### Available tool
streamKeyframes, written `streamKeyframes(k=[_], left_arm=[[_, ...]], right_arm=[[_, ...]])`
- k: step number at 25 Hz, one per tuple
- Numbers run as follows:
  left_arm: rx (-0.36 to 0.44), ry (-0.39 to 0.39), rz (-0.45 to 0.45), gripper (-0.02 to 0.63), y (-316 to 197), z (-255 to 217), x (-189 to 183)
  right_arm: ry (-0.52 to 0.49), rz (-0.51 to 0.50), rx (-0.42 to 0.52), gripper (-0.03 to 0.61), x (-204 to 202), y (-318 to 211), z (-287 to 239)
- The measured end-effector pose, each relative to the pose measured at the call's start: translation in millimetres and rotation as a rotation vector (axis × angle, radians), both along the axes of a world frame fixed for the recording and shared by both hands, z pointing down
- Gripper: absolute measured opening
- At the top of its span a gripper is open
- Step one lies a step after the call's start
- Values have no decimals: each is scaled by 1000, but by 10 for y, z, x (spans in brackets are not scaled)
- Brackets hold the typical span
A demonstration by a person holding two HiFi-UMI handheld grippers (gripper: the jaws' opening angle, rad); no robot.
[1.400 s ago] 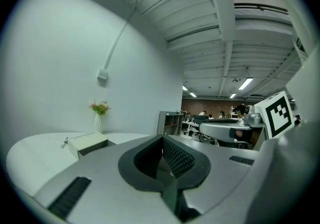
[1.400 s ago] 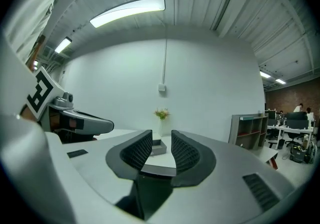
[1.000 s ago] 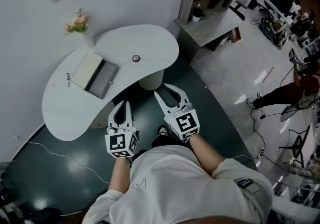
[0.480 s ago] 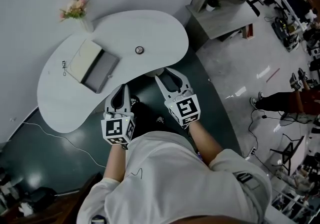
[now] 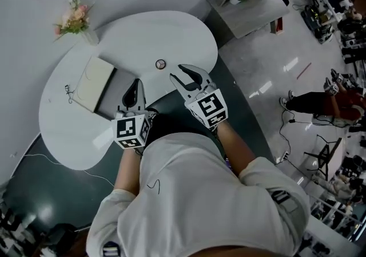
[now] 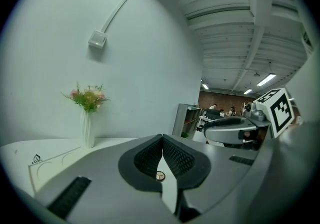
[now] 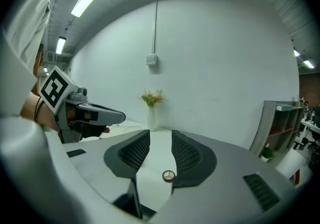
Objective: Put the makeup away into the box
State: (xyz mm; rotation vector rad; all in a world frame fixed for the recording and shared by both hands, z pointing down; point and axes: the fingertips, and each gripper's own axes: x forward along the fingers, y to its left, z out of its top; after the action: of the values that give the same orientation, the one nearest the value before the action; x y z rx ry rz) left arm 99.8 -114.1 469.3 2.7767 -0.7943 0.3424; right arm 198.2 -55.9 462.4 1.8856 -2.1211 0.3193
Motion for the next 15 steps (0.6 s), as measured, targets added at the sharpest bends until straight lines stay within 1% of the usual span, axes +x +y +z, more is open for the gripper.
streamKeyframes(k=[4,6,8,10,15], left_arm=[[-33,-19,47,18,-241,212,56],[-60,-44,43,18,-352,372,22],[-91,-66,22,18,-440,516,-19],[-117,-83,-4,18,-483,629,-50],[-132,-154,-86,18,-633,824,-25]], right_arm=[[4,-23,-97,133,38,-305,273],[-5,-25,-154,135,59,-421,445],[-5,-40,-204,138,105,-505,631],[1,-76,-257,138,153,-557,813],[17,-216,-380,152,347,-694,1247]])
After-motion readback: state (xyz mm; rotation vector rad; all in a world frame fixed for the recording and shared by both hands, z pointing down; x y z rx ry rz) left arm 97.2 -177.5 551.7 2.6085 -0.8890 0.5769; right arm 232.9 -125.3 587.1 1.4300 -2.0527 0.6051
